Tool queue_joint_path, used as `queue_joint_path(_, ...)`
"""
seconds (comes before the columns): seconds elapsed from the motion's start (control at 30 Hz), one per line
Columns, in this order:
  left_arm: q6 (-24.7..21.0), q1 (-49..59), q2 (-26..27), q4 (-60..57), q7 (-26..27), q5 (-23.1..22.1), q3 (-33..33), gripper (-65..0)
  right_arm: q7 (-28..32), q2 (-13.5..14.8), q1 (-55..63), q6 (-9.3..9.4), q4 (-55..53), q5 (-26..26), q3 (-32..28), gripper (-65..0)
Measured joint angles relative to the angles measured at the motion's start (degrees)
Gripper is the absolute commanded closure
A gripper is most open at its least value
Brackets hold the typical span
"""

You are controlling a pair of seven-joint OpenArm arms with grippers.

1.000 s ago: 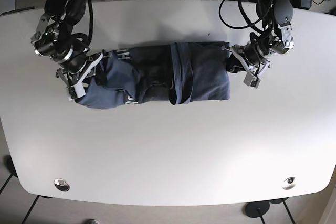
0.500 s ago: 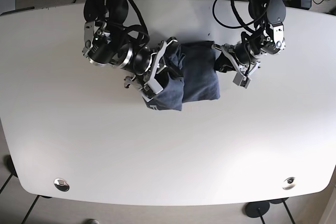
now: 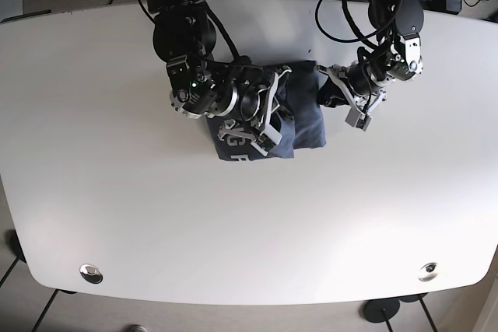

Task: Fold the T-shirt properly

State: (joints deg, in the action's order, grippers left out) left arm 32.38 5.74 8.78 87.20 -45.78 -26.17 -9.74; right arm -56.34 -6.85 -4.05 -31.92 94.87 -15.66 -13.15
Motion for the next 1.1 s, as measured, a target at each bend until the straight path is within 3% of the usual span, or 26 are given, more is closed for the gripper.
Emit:
queue_joint_path(0.07, 0.0, 0.0, 0.0, 0.0, 0.0, 0.0, 0.0, -6.8, 0.2, 0.0, -0.3, 0.02, 0.0, -0.1, 0.0, -11.1)
queue_joint_path(0.23, 0.0, 0.0, 0.0, 0.0, 0.0, 0.0, 0.0, -6.8, 0.2, 0.0, -1.0, 0.17, 0.2, 0.0, -5.7, -45.3)
queue_joint_path(0.33, 0.0, 0.0, 0.0, 0.0, 0.0, 0.0, 0.0, -6.8, 0.0, -0.2, -0.5, 0.04, 3.0, -0.4, -8.0, -52.5)
queue_joint_path(0.43, 0.0, 0.3, -0.1, 3.4, -0.9, 0.0, -1.2, -6.7, 0.2, 0.1, 0.7, 0.15, 8.7, -0.5, -6.9, -52.3)
queue_joint_path(0.6, 0.2, 2.0, 0.3, 10.9, -0.5, -0.5, -12.7, -6.7, 0.2, 0.1, 3.8, 0.22, 11.9, 0.3, 2.0, -52.3)
queue_joint_path(0.77, 0.3, 2.6, 4.2, 11.0, -1.1, 0.0, -21.0, -6.7, 0.2, 0.3, 7.6, -0.22, 14.1, 0.1, 5.7, -52.3)
queue_joint_path(0.9, 0.2, 5.3, 6.7, 16.7, -1.3, 0.4, -20.1, -6.8, 0.2, 0.3, 10.1, -0.17, 14.0, 0.0, 5.6, -50.7)
queue_joint_path(0.93, 0.2, 5.3, 6.7, 18.7, -1.3, 0.6, -18.2, -6.8, 0.2, 0.3, 9.8, -0.02, 13.9, 0.2, 5.8, -47.6)
queue_joint_path(1.1, 0.7, 8.0, 6.5, 22.5, -1.0, 0.0, -3.6, -6.4, 3.7, 0.2, 6.1, 0.02, 6.5, 0.3, 11.4, -12.7)
